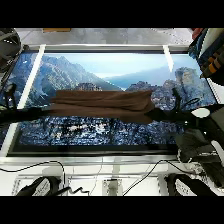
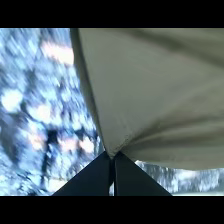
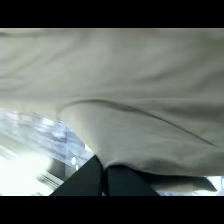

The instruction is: Fold the clothes and pants, and hang the long-sleeved shirts on hangers.

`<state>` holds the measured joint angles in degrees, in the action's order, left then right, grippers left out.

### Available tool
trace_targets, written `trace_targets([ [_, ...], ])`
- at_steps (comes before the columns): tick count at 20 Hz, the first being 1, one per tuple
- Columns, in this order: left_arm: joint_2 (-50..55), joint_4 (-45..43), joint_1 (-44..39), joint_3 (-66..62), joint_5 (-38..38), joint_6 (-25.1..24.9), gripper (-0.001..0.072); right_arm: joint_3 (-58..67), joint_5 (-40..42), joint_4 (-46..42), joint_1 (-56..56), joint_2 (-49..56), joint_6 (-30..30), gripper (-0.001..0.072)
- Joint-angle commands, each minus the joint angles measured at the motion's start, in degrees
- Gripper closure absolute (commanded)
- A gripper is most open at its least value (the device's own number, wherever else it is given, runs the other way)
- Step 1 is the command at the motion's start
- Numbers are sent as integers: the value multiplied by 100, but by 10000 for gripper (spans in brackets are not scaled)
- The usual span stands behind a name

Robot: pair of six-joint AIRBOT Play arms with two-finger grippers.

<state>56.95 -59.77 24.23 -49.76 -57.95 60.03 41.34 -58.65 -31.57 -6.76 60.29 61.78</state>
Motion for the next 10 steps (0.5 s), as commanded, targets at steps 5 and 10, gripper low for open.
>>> trace_targets([
  [5, -415, 24, -317, -175, 811, -22, 695, 227, 1228, -142, 350, -1414, 1143, 701],
  [10, 649, 24, -1051, -175, 2428, 302, 695, 229, 4004, -166, 1300, -195, 1451, 701],
])
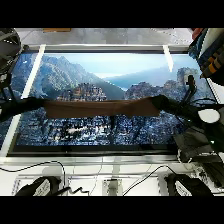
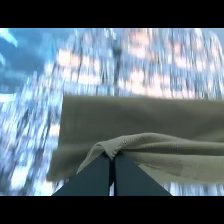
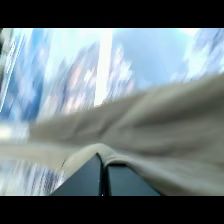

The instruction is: Fold the clothes and pants, and hang the long-sleeved shirts on hangers.

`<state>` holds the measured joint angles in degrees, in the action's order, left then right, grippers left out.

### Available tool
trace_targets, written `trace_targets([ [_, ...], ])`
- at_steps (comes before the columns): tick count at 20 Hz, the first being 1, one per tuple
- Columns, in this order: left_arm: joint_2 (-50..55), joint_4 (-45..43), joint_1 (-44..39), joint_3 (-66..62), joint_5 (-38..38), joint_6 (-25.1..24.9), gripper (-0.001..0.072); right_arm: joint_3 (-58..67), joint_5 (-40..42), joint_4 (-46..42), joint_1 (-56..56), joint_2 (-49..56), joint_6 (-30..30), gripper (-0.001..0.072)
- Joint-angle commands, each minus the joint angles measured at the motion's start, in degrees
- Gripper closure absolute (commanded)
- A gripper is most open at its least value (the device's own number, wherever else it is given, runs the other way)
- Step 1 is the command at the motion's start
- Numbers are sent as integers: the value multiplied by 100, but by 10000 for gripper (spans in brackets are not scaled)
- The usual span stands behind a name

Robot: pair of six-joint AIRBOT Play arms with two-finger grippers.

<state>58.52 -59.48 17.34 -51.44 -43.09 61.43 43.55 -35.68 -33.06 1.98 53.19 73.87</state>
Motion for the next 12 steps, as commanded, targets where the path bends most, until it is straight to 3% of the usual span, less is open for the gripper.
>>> trace_targets([
  [1, 723, -7, -490, -7, 1174, 160, 695, 9, 2232, 87, 505, 872, 378, 701],
  [4, 1362, -2, -702, -7, 1904, 164, 695, 87, 2977, 483, 505, 1812, 662, 701],
  [10, 2037, -2, -730, -9, 2297, 162, 679, 1010, 2892, 431, 509, 3327, 643, 682],
  [11, 2041, -4, -732, -7, 2293, 162, 658, 1099, 2771, 363, 509, 3438, 638, 525],
  [12, 2026, -4, -737, -9, 2295, 160, 505, 1141, 2651, 229, 509, 3482, 636, 237],
])
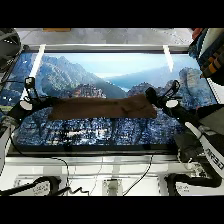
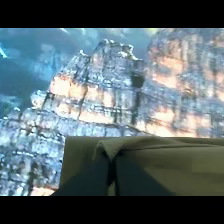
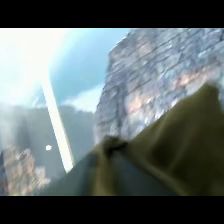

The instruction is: Fold the clothes and pants, and hang the long-sleeved shirts on hangers.

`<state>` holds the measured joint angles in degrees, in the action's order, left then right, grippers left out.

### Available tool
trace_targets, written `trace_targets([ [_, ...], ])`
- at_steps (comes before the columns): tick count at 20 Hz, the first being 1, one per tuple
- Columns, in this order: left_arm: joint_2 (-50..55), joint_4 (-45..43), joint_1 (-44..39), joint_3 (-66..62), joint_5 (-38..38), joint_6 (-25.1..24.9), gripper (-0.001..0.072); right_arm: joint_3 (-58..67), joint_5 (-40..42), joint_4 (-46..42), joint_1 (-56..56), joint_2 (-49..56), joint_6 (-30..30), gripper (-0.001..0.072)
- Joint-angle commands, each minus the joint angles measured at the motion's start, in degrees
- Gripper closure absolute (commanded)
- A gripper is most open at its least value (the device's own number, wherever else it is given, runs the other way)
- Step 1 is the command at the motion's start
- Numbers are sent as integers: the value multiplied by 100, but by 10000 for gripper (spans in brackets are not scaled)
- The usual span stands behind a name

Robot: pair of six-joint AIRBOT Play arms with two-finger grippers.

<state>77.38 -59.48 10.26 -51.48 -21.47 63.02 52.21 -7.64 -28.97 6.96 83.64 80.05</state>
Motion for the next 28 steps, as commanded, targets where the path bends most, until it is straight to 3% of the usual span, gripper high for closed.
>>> trace_targets([
  [1, 120, -4, -28, -4, 111, 0, 124, 280, -251, -297, 11, 431, 15, 68],
  [2, 76, -4, -24, -4, 39, 9, 4, 278, -411, -424, -4, 409, 4, 48],
  [7, -256, -4, 632, -9, -1493, 66, 4, 280, -1010, -938, -192, 260, 2, 48],
  [10, -155, 35, 1373, -9, -2400, 584, 5, 278, -1246, -966, -343, 195, 2, 48],
  [15, 400, 1207, 1989, -9, -3447, -146, 4, 278, -1305, -1032, -334, 184, 4, 49],
  [18, 828, 2024, 1801, -9, -3501, -804, -5, 280, -1464, -1029, -334, 184, 4, 49],
  [24, 1290, 2470, 1012, -9, -2490, -863, 13, 498, -2382, -1032, -334, 186, -20, 49],
  [25, 1290, 2468, 863, -11, -2262, -863, 79, 601, -2522, -1032, -334, 186, -20, 49],
  [26, 1290, 2468, 710, -15, -1998, -861, 252, 728, -2651, -1032, -334, 186, -20, 49],
  [28, 1285, 2485, 483, -15, -1611, -846, 703, 977, -2826, -1029, -334, 186, -17, 50],
])
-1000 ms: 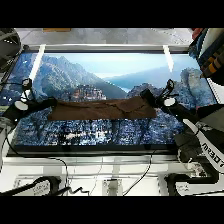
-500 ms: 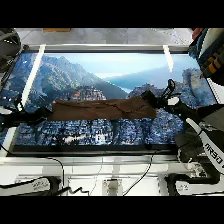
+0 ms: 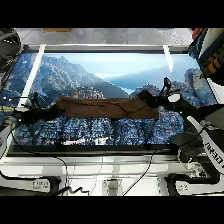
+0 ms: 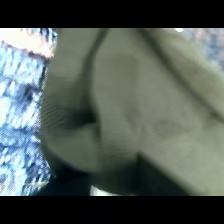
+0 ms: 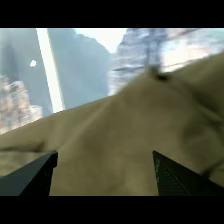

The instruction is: Fold the clothes and pants, and hang the long-sleeved shirts on hangers.

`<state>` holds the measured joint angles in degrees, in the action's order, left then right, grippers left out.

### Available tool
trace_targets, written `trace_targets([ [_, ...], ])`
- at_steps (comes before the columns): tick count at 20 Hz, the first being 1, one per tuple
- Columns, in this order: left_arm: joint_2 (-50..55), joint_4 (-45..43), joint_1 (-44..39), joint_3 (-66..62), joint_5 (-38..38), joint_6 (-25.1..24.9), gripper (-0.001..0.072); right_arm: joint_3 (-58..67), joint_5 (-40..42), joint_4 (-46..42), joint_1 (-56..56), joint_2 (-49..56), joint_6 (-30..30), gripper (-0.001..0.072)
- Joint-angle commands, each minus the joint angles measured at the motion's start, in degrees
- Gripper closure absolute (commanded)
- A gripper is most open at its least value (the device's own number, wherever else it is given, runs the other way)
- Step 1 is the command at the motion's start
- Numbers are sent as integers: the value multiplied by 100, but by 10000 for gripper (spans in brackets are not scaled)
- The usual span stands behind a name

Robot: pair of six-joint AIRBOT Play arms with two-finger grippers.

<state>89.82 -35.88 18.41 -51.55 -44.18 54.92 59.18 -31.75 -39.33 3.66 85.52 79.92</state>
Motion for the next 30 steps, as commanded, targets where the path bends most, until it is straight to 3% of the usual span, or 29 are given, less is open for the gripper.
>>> trace_targets([
  [1, 17, 149, -407, -13, 763, -33, 694, 407, -496, 7, -4, -4, -4, 56],
  [2, -24, 105, -446, -48, 767, -63, 694, 546, -549, 9, -4, -2, -4, 104],
  [6, -605, -354, -450, -400, 398, -356, 695, 1056, -579, 28, 96, -2, -4, 667],
  [7, -831, -549, -450, -514, 267, -354, 694, 1154, -476, 33, 177, -2, 0, 700],
  [12, -2302, -870, -452, -855, -385, -356, 694, 1250, 614, 7, 1025, 94, 2, 702],
  [18, -3762, -863, -518, -855, -411, -350, 694, 1456, 345, 7, 2426, 723, 17, 704],
  [23, -4017, -868, -927, -855, -1204, -328, 694, 2649, 385, 7, 3530, 1821, 282, 704],
  [27, -4009, -852, -1226, -855, -1224, -330, 694, 3606, 284, 13, 4188, 2564, 863, 704],
  [30, -3941, -870, -1263, -855, -1222, -332, 694, 3845, -37, -87, 4503, 2614, 916, 704],
])
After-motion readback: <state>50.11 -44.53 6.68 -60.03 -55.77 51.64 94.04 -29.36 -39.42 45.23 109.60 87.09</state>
